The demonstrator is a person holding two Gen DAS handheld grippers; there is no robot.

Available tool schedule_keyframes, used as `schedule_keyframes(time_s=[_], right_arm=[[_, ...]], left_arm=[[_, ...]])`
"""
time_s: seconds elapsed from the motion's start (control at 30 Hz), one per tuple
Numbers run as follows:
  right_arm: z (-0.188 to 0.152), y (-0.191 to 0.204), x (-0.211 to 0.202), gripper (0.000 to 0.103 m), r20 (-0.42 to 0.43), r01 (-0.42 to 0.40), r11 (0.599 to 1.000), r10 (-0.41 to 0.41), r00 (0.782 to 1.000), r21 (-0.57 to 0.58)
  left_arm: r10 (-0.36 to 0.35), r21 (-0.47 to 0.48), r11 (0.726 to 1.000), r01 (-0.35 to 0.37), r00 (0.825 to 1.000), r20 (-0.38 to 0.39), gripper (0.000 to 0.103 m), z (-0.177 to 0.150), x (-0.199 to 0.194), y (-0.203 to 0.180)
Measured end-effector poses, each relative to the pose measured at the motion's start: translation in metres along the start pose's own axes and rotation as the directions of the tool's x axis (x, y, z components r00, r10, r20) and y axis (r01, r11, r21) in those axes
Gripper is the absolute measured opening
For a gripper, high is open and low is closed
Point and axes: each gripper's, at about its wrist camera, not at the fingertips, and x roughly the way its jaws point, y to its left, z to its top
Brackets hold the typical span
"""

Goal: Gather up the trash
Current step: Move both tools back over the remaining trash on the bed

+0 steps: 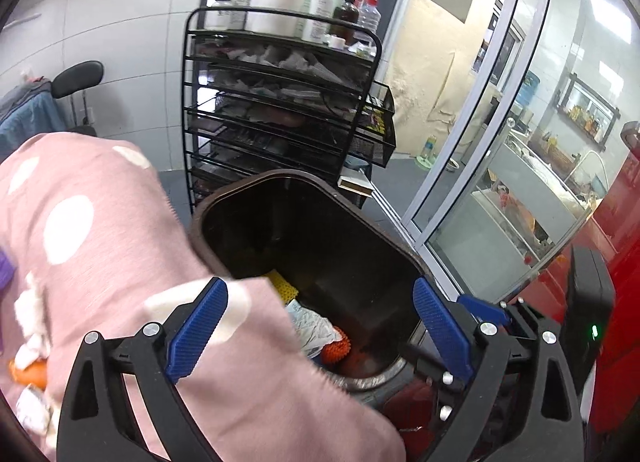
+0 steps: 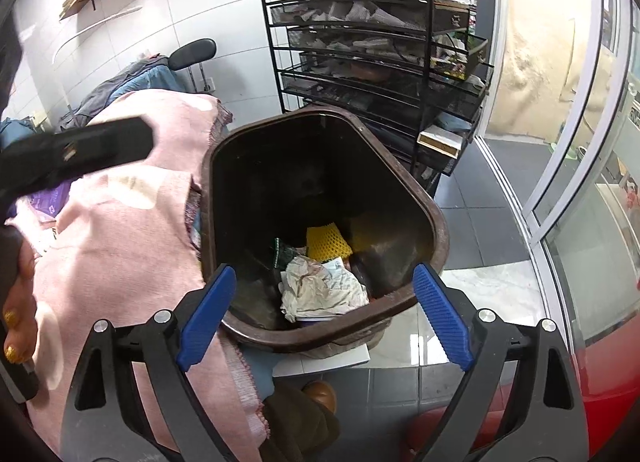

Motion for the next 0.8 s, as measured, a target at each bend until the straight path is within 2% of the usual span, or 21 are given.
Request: schedule_keyframes(time_s=[0.23,0.47,0.53,0.63,0.8], right_arm=[[0.005,0.024,-0.006,0.092,0.022,-0.058,0.997,0.059,0.998,-0.042],[0.010,0.064,-0.008,0.092,0.014,-0.144,0.983,0.147,0.989,-0.116],[0.010,0.079,-0.008,0.092,0.008,-0.173,0.974,0.176,0.984,-0.145],[0.012,0.101,-0.009,0.092,-0.005,-0.237,0.953,0.240,0.971,-0.190],[0.015,0.139,-0.012,0.092,-0.026,-0.312,0.912,0.316,0.948,-0.266]], left_arm=[[0.087,-0.004,0.996,-0.087,0.996,0.037,0.096,-0.021,-0.039,0.022],[0.167,-0.042,0.985,-0.167,0.986,0.003,0.096,-0.045,-0.069,0.059],[0.191,-0.066,0.979,-0.192,0.981,-0.009,0.096,-0.052,-0.077,0.074],[0.259,-0.106,0.959,-0.261,0.965,-0.033,0.096,-0.065,-0.091,0.097],[0.298,-0.168,0.937,-0.305,0.952,-0.068,0.096,-0.080,-0.107,0.133]])
